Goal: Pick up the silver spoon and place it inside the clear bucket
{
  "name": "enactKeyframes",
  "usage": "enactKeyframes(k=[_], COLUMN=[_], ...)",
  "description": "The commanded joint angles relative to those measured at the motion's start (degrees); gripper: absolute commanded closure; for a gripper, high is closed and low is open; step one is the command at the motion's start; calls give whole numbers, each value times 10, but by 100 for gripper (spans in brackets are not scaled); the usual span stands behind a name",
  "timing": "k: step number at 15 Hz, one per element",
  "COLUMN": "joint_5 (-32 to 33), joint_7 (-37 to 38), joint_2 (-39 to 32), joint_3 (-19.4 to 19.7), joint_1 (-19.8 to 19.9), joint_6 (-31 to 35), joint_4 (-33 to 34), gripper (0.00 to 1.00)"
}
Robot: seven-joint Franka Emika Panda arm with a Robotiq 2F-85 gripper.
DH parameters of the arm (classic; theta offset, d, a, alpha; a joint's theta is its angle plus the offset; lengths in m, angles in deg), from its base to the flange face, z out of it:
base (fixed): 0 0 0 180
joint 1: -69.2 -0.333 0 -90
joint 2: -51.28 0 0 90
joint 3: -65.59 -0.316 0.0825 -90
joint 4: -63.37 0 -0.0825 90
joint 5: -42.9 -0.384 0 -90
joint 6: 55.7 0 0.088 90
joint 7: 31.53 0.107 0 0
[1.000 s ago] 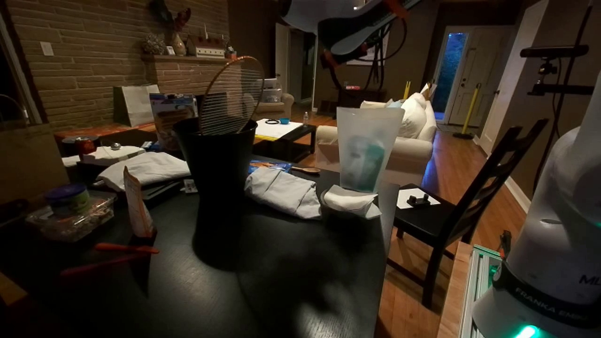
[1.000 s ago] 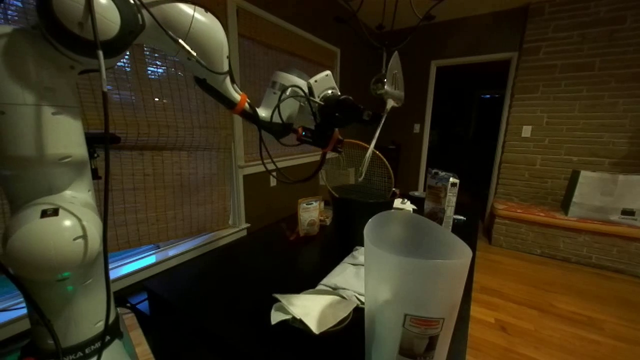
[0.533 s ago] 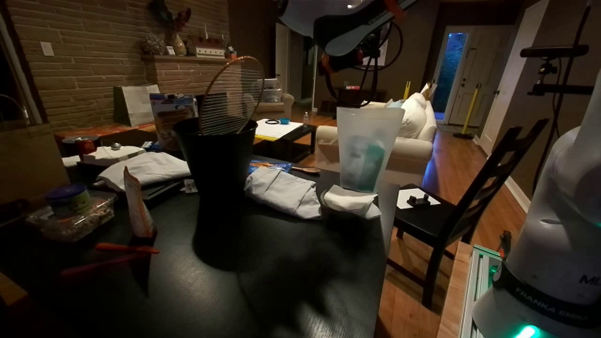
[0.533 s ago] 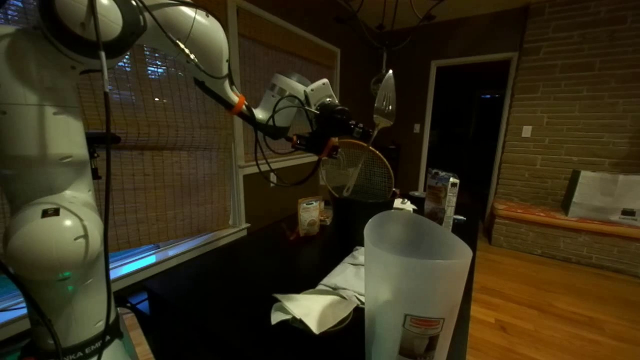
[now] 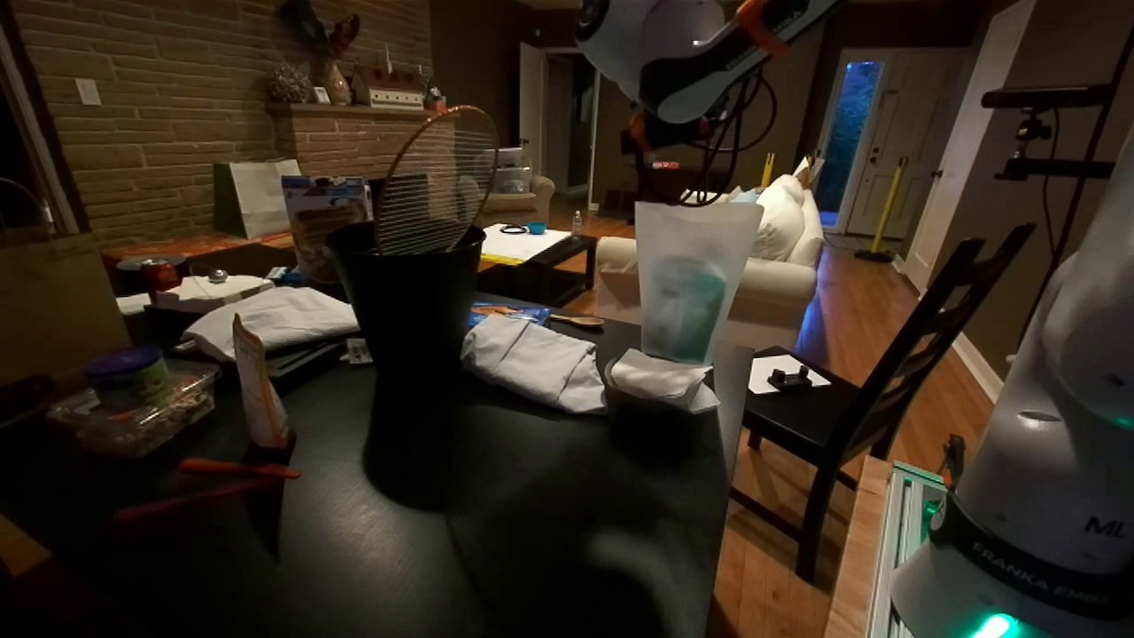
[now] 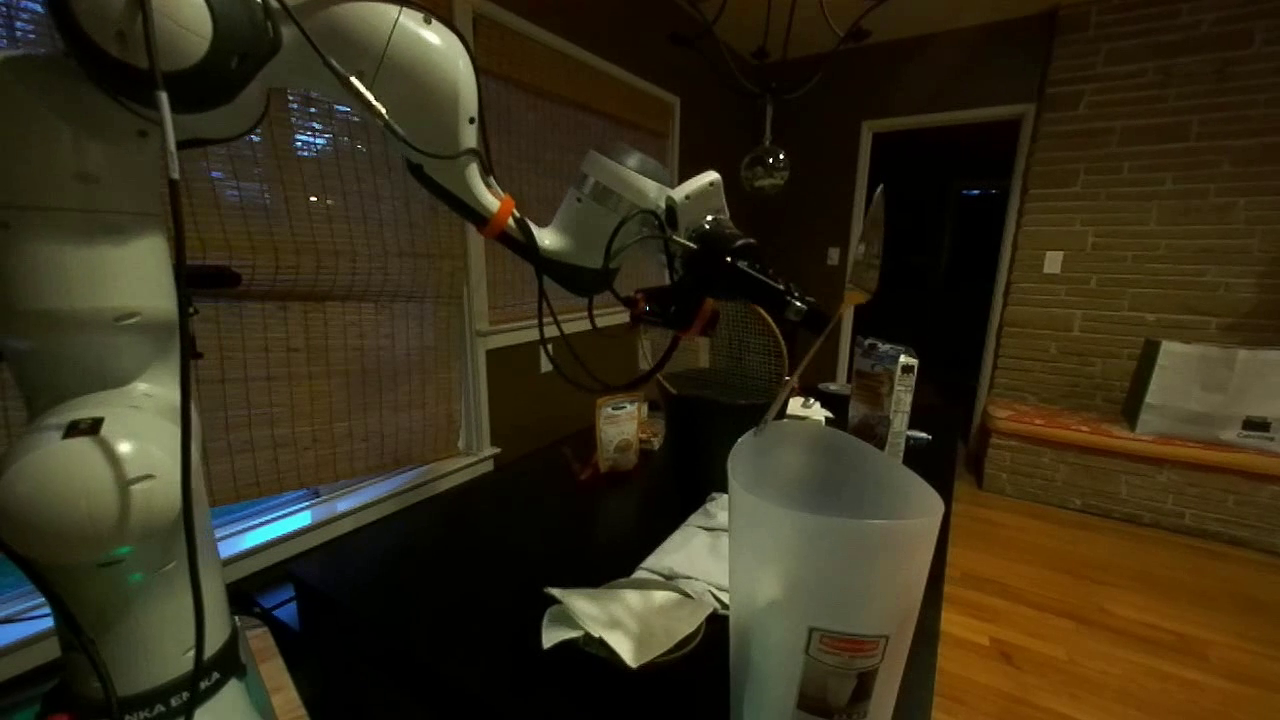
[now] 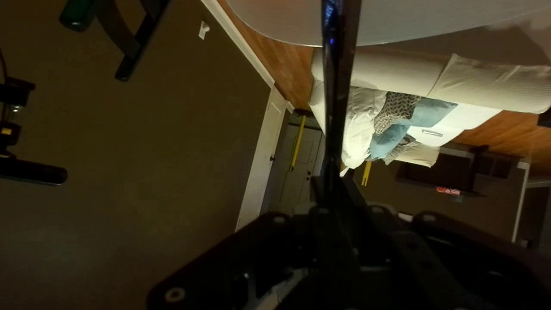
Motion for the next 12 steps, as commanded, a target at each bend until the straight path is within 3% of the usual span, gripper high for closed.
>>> enactKeyframes(k=[1,12], joint_5=[4,-18], joint_7=[8,15], joint_2=[-14,-114], joint_3=[18,13], joint_1=[21,19], joint_6=[66,37], joint_4=[1,-7], gripper=[97,97])
